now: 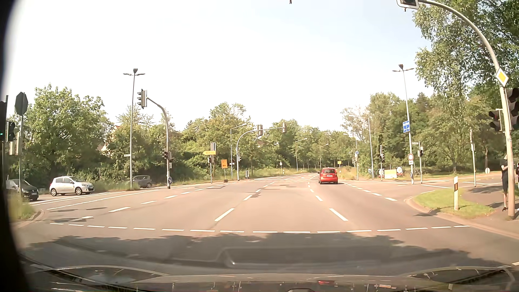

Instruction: Follow the waypoints while adhering to traffic rules and regulations

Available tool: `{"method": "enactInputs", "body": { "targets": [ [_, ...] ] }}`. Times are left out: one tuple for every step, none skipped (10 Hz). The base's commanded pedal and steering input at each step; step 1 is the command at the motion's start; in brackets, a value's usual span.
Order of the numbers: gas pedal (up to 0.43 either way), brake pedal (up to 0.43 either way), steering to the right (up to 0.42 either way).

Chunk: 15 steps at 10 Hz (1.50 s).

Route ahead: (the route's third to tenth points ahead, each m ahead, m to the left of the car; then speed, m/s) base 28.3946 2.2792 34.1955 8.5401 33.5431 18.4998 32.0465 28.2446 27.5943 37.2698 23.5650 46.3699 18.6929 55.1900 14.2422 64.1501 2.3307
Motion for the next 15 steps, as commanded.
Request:
{"method": "enactInputs", "body": {
  "targets": [
    [0.421, 0.000, -0.002],
    [0.421, 0.000, -0.002],
    [0.429, 0.000, -0.002],
    [0.429, 0.000, -0.002],
    [0.429, 0.000, -0.002],
    [0.429, 0.000, -0.002],
    [0.429, 0.000, -0.002],
    [0.429, 0.000, -0.002],
    [0.429, 0.000, -0.002],
    [0.429, 0.000, -0.002],
    [0.429, 0.000, -0.002],
    [0.429, 0.000, -0.002],
    [0.429, 0.000, -0.002],
    [0.429, 0.000, -0.002],
    [0.429, 0.000, -0.003]
  ]
}}
